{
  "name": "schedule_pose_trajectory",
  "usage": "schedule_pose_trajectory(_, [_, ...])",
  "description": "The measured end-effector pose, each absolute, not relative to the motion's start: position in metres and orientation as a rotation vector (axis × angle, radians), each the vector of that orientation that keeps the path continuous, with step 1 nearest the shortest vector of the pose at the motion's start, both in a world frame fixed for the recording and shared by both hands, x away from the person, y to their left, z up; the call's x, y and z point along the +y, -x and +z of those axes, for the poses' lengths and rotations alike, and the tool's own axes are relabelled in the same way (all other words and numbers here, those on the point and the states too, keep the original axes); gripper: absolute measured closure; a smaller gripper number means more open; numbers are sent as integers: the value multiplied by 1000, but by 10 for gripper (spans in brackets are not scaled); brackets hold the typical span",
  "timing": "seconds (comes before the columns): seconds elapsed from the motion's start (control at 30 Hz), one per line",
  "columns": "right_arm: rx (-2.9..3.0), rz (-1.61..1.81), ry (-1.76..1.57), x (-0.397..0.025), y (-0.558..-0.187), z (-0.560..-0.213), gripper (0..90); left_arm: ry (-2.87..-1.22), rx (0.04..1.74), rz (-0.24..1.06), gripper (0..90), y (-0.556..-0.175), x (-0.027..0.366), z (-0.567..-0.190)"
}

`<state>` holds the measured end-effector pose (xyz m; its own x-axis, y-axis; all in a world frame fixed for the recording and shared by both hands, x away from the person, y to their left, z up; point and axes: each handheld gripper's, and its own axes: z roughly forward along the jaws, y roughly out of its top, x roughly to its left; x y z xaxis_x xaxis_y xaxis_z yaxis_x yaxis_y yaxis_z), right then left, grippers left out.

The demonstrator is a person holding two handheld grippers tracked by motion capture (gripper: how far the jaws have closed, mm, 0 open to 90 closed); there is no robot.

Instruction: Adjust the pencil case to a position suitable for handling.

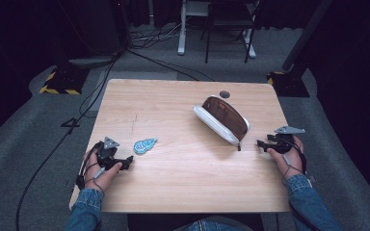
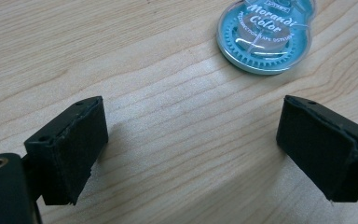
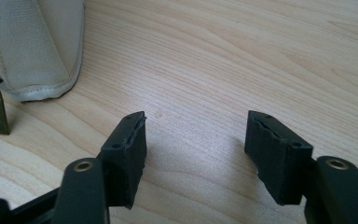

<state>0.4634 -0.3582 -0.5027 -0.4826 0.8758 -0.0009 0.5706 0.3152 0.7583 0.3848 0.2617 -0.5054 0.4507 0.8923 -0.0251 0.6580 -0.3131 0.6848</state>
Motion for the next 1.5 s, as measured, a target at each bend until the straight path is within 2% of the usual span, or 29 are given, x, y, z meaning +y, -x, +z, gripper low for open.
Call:
schedule_pose_trajectory(0.63, [2188,1017,-1288,-358,-463,-501,383,-2069,1298,485,90,-384,261,-505])
schedule_pose_trajectory(1.2, [2210,1083,-1300,-341,-461,-453,410,-2070,1297,483,90,-384,261,-505])
schedule_pose_trajectory(1.5, [2244,1094,-1255,-323,-469,-430,394,-2073,1295,482,90,-384,261,-505])
